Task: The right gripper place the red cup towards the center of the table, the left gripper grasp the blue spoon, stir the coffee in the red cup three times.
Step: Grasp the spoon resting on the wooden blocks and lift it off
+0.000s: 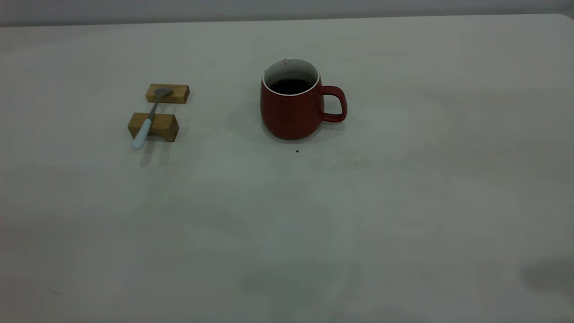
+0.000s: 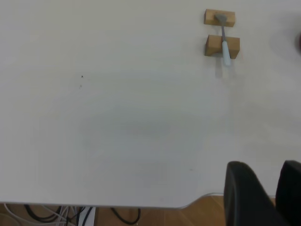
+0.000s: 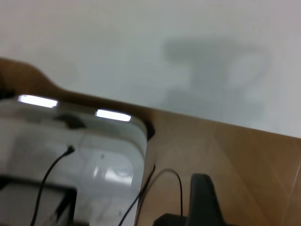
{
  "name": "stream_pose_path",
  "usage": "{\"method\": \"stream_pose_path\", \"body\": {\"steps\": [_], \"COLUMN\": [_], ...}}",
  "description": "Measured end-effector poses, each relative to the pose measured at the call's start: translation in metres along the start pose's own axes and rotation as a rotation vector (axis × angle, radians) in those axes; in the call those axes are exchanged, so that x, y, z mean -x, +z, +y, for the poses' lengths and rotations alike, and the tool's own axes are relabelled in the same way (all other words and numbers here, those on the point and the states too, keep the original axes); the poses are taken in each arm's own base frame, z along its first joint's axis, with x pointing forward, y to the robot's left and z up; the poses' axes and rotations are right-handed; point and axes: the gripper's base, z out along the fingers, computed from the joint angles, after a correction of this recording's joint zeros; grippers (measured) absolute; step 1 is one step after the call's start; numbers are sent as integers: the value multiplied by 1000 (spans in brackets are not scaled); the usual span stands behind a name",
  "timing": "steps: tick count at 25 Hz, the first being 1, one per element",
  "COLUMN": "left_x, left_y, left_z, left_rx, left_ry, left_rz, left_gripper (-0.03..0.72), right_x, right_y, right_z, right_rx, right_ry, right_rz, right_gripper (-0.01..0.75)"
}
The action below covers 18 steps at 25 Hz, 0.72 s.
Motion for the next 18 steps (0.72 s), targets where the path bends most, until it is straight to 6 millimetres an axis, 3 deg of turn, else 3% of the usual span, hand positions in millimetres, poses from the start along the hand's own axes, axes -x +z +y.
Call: {"method": "stream_pose_path", "body": {"steps": [4,8,18], "left_x": [0,0,0], "left_y": [0,0,0], "left_z": [0,0,0], "left_rx": [0,0,0], "left_ry": [0,0,0], "left_rz": [0,0,0], "left_gripper": [237,237,237], "right_x": [-30,-56,-92], "right_y": [-8,-2,-27], "right_z": [2,6,9], "right_rx": [-29,-36,-89], "right_ry": [33,95,130], "right_rz": [-116,-189,-491], "right_gripper": [552,552,552]}}
